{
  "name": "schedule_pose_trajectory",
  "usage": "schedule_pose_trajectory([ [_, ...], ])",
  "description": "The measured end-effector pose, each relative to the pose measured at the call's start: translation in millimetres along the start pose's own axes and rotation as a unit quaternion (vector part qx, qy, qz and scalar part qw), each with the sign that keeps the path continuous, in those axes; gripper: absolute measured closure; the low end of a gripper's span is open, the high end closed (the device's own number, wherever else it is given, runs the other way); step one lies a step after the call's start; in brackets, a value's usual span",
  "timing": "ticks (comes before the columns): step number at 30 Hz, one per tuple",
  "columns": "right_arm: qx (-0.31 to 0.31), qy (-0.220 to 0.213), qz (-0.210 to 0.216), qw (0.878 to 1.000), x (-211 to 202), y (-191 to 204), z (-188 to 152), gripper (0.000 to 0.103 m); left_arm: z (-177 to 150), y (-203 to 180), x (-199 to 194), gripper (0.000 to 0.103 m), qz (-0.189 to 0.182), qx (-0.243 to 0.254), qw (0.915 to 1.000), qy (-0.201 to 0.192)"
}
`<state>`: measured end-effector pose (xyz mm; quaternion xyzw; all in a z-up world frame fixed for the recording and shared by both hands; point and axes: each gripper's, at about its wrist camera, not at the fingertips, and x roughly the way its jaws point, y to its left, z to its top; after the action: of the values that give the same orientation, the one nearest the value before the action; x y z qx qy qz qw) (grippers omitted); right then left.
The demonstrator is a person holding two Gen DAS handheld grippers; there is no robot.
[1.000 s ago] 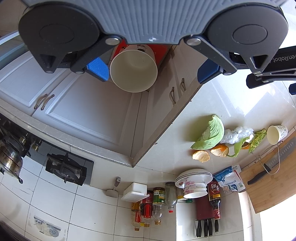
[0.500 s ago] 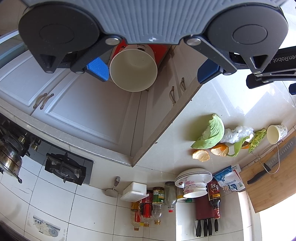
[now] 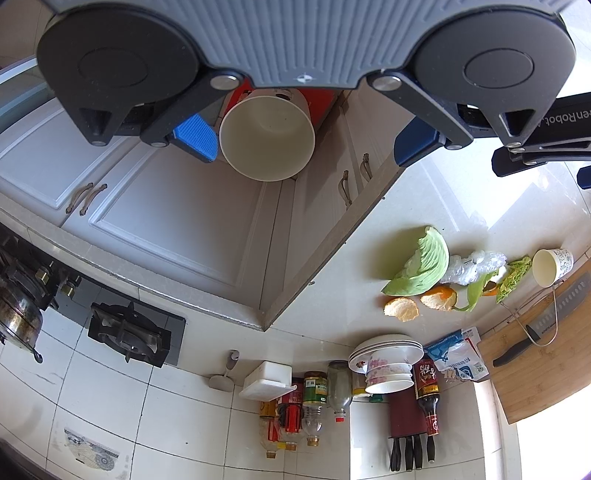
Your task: Collect trash
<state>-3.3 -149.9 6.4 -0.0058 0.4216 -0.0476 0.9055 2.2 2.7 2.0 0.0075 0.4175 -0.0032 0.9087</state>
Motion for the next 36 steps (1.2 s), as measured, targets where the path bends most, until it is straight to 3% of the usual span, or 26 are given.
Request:
schedule_pose_trajectory([
  [18,-0.005,-0.003,0.004,1.0,2.8,-3.4,10.3,0.0,11.2,3.5,-1.3,0.001,0.006,-0.005,1.0,-0.002],
  [36,-0.03,-0.026,0.047,0.998,4.5,-40.0,4.4,0.0,0.8,-36.4,-14.6,0.001,0.032,-0.03,0.9988,-0.019],
])
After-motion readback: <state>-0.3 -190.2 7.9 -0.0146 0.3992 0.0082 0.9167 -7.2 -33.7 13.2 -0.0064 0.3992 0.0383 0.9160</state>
